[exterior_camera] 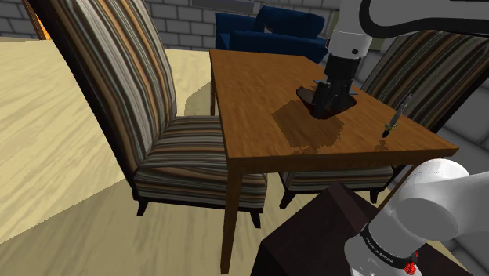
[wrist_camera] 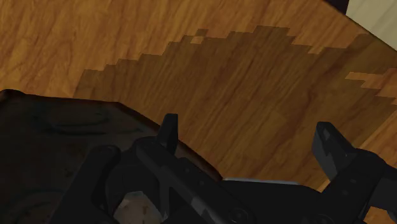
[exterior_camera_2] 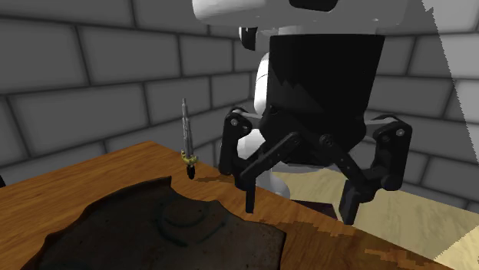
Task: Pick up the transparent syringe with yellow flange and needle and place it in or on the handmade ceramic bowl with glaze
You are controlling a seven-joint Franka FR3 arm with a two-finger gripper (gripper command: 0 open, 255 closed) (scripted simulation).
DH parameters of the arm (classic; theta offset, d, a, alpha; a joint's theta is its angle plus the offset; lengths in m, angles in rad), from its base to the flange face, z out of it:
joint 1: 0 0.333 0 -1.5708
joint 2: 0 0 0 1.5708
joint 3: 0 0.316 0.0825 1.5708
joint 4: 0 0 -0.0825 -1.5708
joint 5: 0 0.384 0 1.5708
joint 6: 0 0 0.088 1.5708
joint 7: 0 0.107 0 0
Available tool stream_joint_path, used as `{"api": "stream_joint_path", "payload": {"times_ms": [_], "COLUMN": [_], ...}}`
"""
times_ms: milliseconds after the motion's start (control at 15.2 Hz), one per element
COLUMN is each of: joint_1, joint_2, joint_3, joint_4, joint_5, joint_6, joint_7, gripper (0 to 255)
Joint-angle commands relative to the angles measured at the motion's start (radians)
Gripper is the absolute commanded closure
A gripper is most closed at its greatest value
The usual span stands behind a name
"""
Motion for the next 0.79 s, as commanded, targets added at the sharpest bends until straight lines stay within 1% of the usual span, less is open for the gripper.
{"api": "stream_joint_path", "payload": {"times_ms": [0, 726], "joint_1": [0.000, -0.203], "joint_2": [0.000, -0.003], "joint_3": [0.000, -0.194], "joint_4": [0.000, 0.101], "joint_5": [0.000, -0.092], "joint_6": [0.000, -0.253], "joint_7": [0.000, 0.064], "gripper": [0, 0]}}
